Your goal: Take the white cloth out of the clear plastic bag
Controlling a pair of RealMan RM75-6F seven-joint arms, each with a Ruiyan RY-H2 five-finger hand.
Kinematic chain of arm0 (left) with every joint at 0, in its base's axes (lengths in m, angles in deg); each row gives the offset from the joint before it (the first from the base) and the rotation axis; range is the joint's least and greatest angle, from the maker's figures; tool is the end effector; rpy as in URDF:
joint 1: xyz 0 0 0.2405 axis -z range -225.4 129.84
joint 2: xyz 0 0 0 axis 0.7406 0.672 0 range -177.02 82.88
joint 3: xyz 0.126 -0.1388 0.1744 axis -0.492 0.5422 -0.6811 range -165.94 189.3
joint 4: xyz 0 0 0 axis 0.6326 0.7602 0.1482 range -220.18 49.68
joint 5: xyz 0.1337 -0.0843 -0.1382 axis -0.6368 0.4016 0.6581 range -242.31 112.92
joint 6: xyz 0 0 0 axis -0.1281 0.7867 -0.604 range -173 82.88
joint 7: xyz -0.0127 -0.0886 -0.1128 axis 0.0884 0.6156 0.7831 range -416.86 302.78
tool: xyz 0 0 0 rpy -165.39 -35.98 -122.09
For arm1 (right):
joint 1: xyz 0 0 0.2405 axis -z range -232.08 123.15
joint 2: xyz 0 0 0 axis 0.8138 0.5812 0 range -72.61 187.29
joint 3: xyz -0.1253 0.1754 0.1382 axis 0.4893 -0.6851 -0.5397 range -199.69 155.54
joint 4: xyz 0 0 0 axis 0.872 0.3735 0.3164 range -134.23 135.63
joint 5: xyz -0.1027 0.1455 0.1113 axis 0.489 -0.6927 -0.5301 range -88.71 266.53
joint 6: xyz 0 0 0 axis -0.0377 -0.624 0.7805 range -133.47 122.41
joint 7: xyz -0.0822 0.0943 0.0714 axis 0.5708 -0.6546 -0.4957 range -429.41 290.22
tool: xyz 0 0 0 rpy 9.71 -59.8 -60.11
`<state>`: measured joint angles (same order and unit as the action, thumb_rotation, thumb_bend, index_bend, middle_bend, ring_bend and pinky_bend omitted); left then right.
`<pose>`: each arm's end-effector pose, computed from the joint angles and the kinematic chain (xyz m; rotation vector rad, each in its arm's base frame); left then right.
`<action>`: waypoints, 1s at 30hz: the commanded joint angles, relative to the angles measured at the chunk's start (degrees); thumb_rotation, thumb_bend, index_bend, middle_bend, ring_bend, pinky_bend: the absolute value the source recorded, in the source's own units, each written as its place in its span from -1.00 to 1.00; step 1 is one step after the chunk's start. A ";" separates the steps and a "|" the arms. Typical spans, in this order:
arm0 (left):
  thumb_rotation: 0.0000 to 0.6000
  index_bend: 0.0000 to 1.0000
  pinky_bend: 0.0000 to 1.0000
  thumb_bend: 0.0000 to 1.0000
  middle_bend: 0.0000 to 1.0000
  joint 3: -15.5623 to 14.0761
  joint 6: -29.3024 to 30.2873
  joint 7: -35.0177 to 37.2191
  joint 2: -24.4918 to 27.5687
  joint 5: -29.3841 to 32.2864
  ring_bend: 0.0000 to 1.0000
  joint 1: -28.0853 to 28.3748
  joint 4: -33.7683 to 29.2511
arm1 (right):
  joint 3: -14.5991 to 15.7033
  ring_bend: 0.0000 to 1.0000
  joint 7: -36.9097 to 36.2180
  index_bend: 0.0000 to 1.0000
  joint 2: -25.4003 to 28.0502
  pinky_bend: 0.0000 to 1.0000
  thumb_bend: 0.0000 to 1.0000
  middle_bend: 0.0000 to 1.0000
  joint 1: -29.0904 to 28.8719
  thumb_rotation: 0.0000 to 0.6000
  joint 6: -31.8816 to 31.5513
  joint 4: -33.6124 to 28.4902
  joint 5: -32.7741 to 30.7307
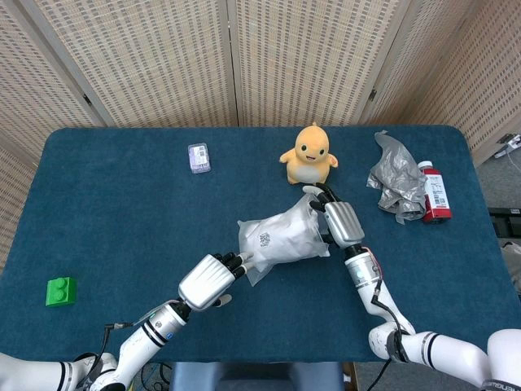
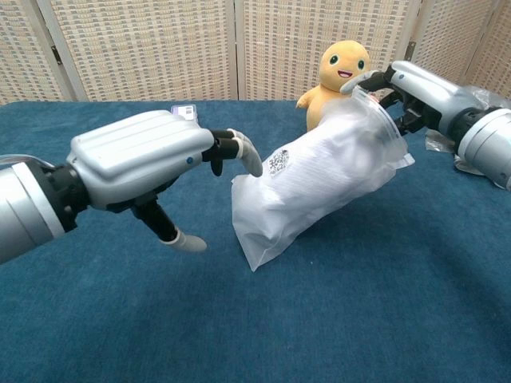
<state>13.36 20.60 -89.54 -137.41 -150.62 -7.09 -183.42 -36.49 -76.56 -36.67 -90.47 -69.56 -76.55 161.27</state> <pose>-0.0805 0.2521 -0.0248 -2.1262 -0.4981 -1.1652 -0.1658 -0.3475 -0.0026 1.5157 -1.2317 1.3383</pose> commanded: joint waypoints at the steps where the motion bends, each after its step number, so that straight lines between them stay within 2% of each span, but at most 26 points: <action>1: 1.00 -0.46 0.29 -1.00 -0.51 0.21 -0.51 -0.04 -0.52 -0.11 -0.27 0.19 0.38 | 0.24 -0.88 -0.42 0.53 -0.38 -0.39 0.28 -0.60 0.32 1.00 0.80 1.32 -0.74; 17: 1.00 -0.39 0.33 -1.00 -0.45 0.99 -3.62 -1.51 -1.53 0.51 -0.26 0.94 1.29 | 1.58 -0.88 -3.31 0.53 -3.11 -0.40 0.29 -0.60 1.66 1.00 4.35 8.60 -2.28; 30: 1.00 -0.35 0.33 -1.00 -0.45 2.73 -9.14 -4.73 -4.35 7.97 -0.26 2.85 4.79 | -0.13 -0.88 -3.61 0.53 -2.24 -0.41 0.29 -0.60 1.24 1.00 4.30 7.18 -1.85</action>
<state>15.94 11.91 -93.65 -141.27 -143.29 -4.51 -179.10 -36.59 -80.19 -38.94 -89.21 -65.28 -69.35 159.43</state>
